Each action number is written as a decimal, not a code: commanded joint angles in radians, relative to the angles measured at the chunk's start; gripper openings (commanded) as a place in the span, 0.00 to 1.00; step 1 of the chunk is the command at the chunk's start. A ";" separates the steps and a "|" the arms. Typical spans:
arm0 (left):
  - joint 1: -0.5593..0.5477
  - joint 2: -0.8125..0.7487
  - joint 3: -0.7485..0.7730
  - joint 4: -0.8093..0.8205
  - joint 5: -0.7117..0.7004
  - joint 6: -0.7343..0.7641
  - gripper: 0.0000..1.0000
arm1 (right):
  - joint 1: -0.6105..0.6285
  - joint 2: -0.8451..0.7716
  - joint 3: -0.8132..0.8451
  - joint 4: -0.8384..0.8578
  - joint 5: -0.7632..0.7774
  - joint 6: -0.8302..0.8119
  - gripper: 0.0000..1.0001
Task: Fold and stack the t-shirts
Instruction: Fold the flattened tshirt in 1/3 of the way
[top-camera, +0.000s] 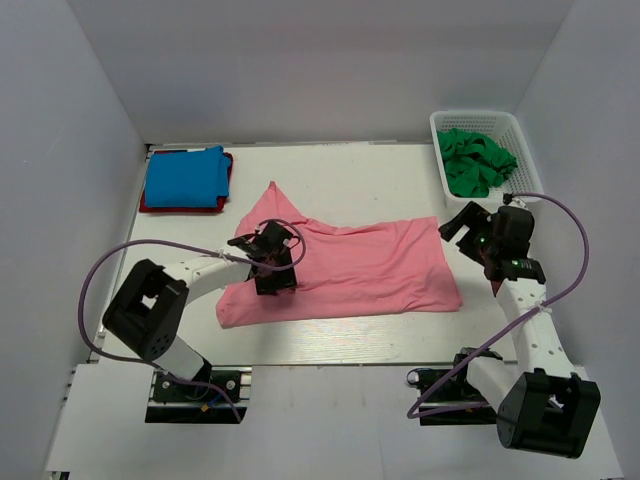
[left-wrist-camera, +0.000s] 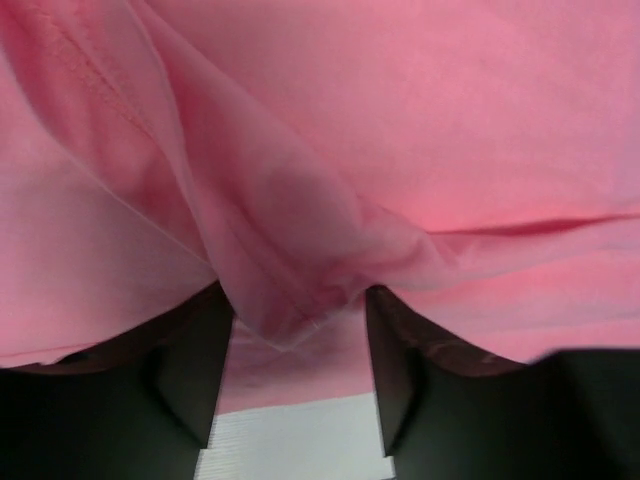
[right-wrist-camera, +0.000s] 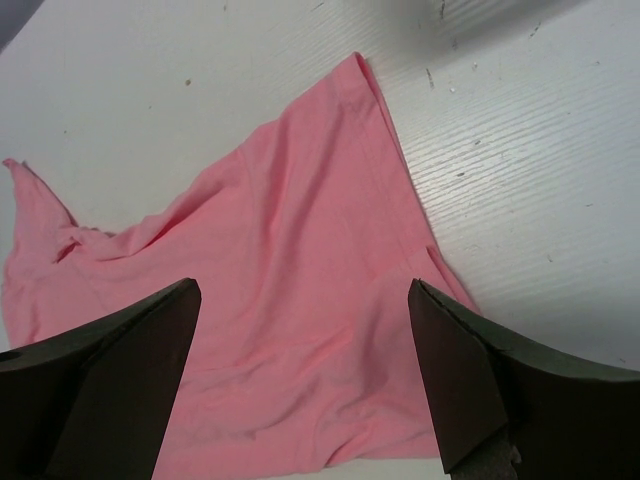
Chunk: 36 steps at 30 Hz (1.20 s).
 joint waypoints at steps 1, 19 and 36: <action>-0.003 0.018 0.050 -0.020 -0.078 -0.003 0.62 | -0.004 -0.020 0.008 -0.013 0.042 -0.031 0.90; -0.003 0.179 0.331 -0.084 -0.043 0.158 0.01 | -0.006 0.036 -0.003 -0.030 0.011 -0.034 0.90; -0.003 0.308 0.546 -0.158 -0.153 0.267 1.00 | -0.001 0.068 0.020 -0.053 -0.041 -0.086 0.90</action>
